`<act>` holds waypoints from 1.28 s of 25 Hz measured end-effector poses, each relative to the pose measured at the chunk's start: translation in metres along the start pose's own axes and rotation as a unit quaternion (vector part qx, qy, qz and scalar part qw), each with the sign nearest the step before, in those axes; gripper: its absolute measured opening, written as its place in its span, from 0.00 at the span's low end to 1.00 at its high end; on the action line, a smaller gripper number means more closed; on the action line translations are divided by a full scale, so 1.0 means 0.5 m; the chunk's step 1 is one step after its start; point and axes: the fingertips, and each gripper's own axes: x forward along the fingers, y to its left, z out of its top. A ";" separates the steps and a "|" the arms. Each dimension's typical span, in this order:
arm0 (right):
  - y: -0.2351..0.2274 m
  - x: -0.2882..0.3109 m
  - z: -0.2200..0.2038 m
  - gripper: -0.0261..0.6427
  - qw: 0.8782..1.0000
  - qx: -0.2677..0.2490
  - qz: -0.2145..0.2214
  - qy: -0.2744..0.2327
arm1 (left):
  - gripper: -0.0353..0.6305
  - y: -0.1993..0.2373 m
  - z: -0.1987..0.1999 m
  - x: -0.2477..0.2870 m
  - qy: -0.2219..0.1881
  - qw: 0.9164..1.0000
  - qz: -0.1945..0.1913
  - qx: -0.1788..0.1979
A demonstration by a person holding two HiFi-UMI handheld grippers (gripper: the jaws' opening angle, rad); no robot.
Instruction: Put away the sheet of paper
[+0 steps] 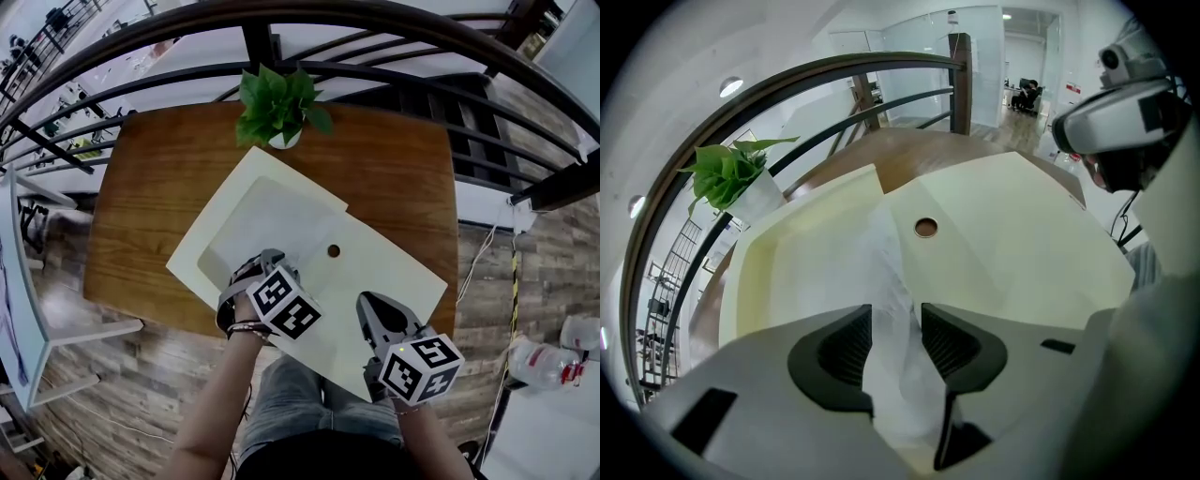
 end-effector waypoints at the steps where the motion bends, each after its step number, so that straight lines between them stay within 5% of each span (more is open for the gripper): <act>1: 0.001 0.000 0.000 0.08 1.000 0.000 0.000 0.000 | 0.29 0.001 0.000 0.000 -0.001 1.000 0.001 -0.001; 17: 0.021 -0.001 0.026 0.08 1.000 -0.024 0.015 -0.011 | 0.35 0.013 0.047 -0.084 -0.086 0.996 0.016 -0.037; 32: 0.101 -0.029 0.111 0.08 0.993 -0.074 0.066 -0.058 | 0.35 0.008 0.094 -0.248 -0.206 0.972 0.017 -0.110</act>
